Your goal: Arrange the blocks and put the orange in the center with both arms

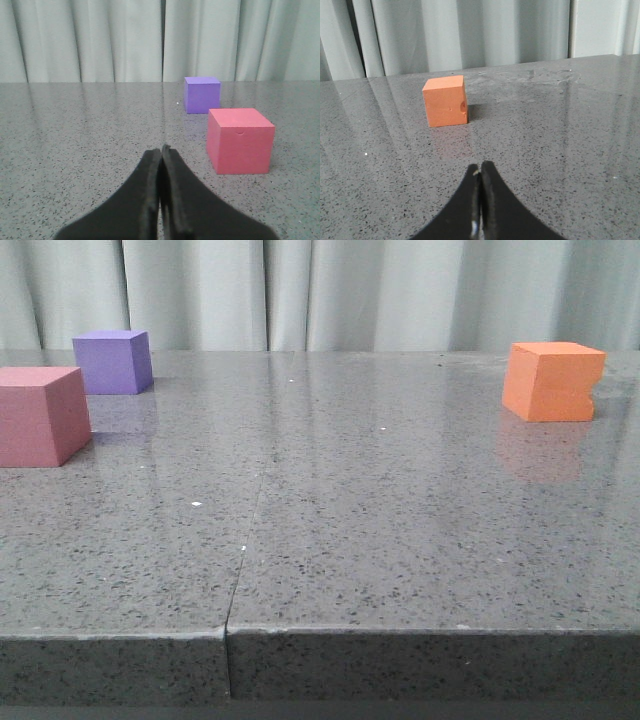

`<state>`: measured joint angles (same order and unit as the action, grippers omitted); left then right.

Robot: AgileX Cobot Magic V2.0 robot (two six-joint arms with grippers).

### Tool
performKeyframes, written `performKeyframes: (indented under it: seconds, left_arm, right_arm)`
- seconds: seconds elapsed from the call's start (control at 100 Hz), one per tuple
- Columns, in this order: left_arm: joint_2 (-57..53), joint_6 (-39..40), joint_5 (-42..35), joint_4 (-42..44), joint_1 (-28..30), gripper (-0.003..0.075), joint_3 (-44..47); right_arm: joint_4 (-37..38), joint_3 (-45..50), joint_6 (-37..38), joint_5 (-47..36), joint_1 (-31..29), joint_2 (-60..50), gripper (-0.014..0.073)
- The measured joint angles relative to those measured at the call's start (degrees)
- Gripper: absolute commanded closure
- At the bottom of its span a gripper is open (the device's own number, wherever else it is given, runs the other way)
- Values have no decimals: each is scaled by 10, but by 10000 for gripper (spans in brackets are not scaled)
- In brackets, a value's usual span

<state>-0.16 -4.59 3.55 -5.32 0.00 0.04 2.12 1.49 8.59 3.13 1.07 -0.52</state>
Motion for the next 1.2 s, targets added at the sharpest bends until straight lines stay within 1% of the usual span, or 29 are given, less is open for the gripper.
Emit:
performKeyframes:
  seconds: [0.52,0.61,0.72,0.93,1.2]
  left_arm:
    - [0,0,0,0,0,741,0]
    - [0,0,0,0,0,741,0]
    - [0,0,0,0,0,741,0]
    - [0,0,0,0,0,741,0]
    - [0,0,0,0,0,741,0]
  right_arm:
    - [0,-3,-1,-3,0,0,659]
    - [0,-18,-1,14,0,0,659]
    - [0,-59,-1,54,0,8,659]
    - [0,-165,-1,155,0,122,659]
    - [0,-345,-8,267,0,340,659]
